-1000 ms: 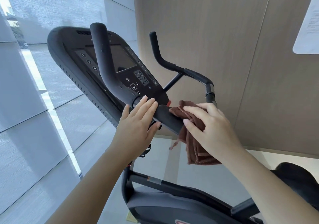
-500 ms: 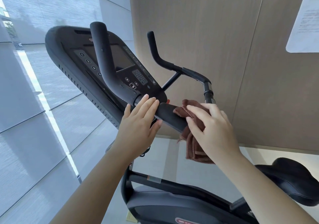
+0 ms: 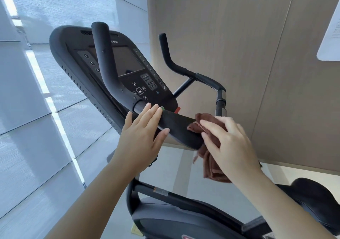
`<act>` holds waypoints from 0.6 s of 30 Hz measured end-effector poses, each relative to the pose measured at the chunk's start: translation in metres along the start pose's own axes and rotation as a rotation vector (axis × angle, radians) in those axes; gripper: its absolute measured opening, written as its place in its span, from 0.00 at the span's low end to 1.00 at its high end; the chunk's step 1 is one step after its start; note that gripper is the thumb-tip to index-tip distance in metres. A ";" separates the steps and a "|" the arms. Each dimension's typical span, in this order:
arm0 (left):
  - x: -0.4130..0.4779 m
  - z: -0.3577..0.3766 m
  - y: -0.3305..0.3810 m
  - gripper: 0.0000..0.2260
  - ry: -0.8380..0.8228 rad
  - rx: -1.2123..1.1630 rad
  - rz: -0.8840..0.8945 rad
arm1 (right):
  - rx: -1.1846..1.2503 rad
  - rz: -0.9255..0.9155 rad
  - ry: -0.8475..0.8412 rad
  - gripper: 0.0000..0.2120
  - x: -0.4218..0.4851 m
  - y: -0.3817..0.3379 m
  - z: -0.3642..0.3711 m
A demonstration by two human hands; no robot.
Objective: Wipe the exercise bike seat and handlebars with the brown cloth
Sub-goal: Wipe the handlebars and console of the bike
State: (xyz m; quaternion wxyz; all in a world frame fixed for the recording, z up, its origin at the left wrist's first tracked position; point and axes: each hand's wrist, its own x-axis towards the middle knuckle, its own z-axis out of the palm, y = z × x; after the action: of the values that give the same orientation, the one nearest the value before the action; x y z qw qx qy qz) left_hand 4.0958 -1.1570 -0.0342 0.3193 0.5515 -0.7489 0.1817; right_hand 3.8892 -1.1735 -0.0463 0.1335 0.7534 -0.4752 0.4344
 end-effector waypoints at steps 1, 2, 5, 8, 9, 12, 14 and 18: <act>0.000 0.001 0.005 0.27 -0.010 0.019 0.014 | 0.010 -0.005 -0.017 0.13 0.004 0.011 0.002; 0.001 0.002 0.010 0.28 -0.026 0.042 0.030 | 0.037 0.009 -0.059 0.13 0.012 0.020 0.005; 0.007 0.004 0.023 0.28 -0.078 0.104 0.042 | 0.167 0.112 -0.272 0.13 0.053 0.053 0.015; 0.012 0.007 0.032 0.29 -0.106 0.132 0.019 | 0.242 0.105 -0.387 0.12 0.066 0.070 0.019; 0.012 0.007 0.033 0.30 -0.116 0.134 0.017 | 0.269 0.077 -0.358 0.12 0.060 0.067 0.019; 0.012 0.010 0.036 0.30 -0.122 0.118 -0.001 | 0.340 -0.017 -0.180 0.11 0.034 0.056 0.018; 0.012 0.012 0.037 0.29 -0.118 0.116 -0.006 | 0.383 -0.024 -0.131 0.10 0.034 0.057 0.020; 0.012 0.013 0.038 0.31 -0.108 0.105 -0.014 | 0.484 0.029 -0.195 0.10 0.058 0.061 0.022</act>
State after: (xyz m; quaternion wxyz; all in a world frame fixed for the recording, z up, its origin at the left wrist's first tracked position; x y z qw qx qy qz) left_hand 4.0541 -1.1614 -0.0330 0.2505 0.5817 -0.7505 0.1887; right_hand 3.8599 -1.2532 -0.0267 -0.1034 0.7948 -0.3789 0.4626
